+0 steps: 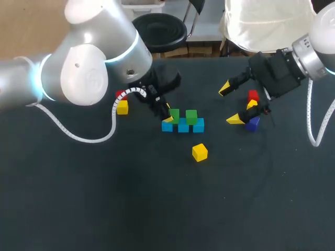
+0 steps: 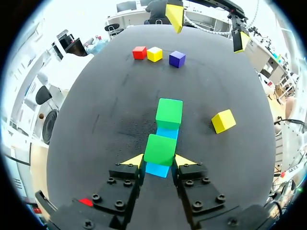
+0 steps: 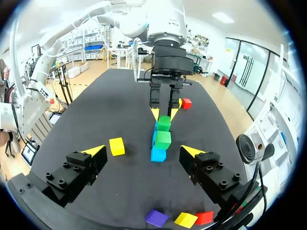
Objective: Place the blue cubes, place green cubes on the blue cubes, place the yellow cubes on the green cubes, then place the red cubes on the yellow cubes, and place purple cube on the red cubes.
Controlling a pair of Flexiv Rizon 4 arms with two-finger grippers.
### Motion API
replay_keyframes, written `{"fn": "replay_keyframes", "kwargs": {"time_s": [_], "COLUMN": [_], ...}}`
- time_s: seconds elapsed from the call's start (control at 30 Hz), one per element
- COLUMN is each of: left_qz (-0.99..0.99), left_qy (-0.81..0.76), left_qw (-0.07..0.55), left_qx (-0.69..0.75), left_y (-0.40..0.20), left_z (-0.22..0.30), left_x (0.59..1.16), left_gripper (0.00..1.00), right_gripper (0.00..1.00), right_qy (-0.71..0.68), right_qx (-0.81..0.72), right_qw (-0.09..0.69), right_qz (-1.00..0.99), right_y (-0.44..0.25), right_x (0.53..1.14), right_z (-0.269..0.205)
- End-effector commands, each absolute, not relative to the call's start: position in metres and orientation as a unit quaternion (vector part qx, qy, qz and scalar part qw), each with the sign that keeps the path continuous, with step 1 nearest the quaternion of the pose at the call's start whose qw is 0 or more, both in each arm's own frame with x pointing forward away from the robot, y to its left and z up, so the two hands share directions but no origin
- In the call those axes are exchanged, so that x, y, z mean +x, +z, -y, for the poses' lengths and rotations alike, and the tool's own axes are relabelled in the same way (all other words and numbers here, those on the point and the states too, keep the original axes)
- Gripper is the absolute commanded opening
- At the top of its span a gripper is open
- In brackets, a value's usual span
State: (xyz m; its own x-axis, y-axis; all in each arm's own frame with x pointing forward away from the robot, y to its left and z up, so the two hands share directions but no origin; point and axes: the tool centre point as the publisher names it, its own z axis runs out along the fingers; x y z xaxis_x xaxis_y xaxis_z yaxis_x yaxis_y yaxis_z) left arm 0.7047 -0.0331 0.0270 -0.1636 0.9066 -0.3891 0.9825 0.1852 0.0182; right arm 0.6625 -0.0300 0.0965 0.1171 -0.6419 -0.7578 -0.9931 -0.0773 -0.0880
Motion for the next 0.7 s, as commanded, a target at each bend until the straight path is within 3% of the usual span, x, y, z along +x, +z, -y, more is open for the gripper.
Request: {"fn": "replay_keyframes", "kwargs": {"time_s": [0.03, 0.7], "left_qz": [-0.755, -0.755], "left_qy": [-0.118, -0.117], "left_qw": [0.161, 0.167], "left_qx": [0.625, 0.623], "left_y": [0.0272, 0.0289], "left_z": [0.0325, 0.0343], "left_x": [0.7025, 0.7019], "left_gripper": [0.00, 0.00], "right_gripper": [1.00, 1.00], "right_qy": [0.280, 0.280], "right_qx": [-0.678, -0.678], "right_qw": [0.314, 0.314], "right_qz": [-0.602, -0.602], "right_y": [0.0964, 0.0964], "right_x": [0.6623, 0.6623], "right_z": [0.0302, 0.0302]}}
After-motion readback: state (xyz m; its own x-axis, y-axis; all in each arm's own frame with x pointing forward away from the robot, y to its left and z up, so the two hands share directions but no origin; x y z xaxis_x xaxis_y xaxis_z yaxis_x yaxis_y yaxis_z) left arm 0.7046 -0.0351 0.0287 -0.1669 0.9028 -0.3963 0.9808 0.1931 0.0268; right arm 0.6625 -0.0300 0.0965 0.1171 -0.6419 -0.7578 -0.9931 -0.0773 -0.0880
